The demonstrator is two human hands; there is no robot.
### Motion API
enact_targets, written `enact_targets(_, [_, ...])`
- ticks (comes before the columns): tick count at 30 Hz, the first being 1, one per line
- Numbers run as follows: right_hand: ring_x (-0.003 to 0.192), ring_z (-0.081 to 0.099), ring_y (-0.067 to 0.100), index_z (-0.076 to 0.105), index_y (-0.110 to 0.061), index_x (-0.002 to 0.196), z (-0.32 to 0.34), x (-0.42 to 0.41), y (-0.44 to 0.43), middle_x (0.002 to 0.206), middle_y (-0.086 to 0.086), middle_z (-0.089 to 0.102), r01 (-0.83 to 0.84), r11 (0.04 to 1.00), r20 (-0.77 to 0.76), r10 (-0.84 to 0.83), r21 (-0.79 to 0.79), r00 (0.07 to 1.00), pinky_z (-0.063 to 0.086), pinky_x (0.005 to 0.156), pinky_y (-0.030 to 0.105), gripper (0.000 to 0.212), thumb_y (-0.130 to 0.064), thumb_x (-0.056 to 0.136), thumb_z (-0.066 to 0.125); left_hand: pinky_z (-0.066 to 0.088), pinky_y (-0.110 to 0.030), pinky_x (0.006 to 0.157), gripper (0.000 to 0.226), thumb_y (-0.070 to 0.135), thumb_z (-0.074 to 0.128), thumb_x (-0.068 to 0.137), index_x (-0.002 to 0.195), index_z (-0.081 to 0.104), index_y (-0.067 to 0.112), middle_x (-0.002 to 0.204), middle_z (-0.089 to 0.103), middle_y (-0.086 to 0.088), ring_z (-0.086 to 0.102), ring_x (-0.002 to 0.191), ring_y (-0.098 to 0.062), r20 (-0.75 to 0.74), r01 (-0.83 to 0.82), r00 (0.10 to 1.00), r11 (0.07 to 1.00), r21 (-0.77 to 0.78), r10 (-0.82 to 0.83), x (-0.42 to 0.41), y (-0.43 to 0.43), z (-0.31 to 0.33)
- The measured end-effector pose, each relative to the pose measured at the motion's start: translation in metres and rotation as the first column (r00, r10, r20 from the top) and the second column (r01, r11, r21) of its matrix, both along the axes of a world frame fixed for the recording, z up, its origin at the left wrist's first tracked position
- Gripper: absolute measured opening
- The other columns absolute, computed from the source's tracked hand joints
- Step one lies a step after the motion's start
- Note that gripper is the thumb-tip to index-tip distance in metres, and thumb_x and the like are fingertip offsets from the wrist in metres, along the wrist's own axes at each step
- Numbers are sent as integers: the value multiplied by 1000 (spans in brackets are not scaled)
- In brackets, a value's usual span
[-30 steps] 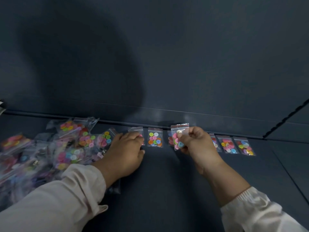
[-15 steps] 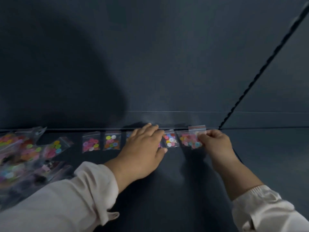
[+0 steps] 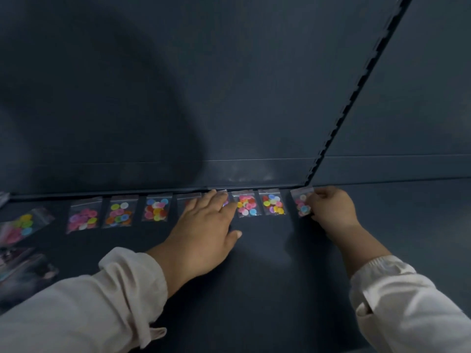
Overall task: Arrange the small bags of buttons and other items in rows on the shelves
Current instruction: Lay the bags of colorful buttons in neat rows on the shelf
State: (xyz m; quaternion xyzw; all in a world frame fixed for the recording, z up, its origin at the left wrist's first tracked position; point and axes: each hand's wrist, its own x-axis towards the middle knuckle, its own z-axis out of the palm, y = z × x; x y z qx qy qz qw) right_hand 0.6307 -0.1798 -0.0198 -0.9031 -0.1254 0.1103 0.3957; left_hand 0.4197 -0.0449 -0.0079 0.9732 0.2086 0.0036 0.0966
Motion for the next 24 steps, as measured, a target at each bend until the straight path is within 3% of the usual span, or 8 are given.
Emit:
enact_targets(5, [105,54,38,54,-8,121,1,-14,-18,116,19,58,-119,935,286,220,-334,933,44,81,37,35,-6,88,43,2,-33,117,64,49,33,96,150,12,24,159,5,2,-1,146,-16,10,-14,1000,1000,19,14,2,-5,2])
enact_targets(7, [111,51,35,52,-13,126,-10,-21,-25,124,14,54,-214,873,311,370,-438,875,43,84,34,41,-6,88,40,1,-32,116,63,49,33,96,150,12,23,159,5,2,-1,146,-16,17,-15,1000,1000,22,15,1,-6,2])
enact_targets(9, [125,43,28,44,-16,138,-21,-26,-28,141,5,44,-311,801,273,495,-512,825,38,98,31,47,-7,91,38,1,-31,116,63,49,34,96,150,14,23,159,6,1,0,146,-16,22,-21,1000,1000,20,21,-1,-7,2])
enact_targets(11, [133,36,25,37,-15,143,-27,-25,-28,149,4,35,-324,771,294,541,-549,788,29,107,29,50,-9,94,38,2,-31,116,63,49,34,95,149,15,23,159,7,1,0,146,-16,29,-31,999,999,15,31,-4,-6,1])
enact_targets(18, [144,16,23,28,-16,146,-34,-30,-13,154,3,26,-310,746,326,570,-589,754,14,115,37,50,-32,99,33,2,-31,116,61,49,35,95,149,18,24,158,9,2,1,146,-16,41,-61,997,998,1,61,-15,-3,3])
enact_targets(24, [142,21,23,24,-13,148,-39,-33,-12,154,7,26,-289,711,318,589,-641,743,18,116,39,75,-58,90,7,2,-33,116,63,49,34,96,150,14,24,159,8,1,1,146,-16,46,-98,994,995,-22,99,-33,6,3])
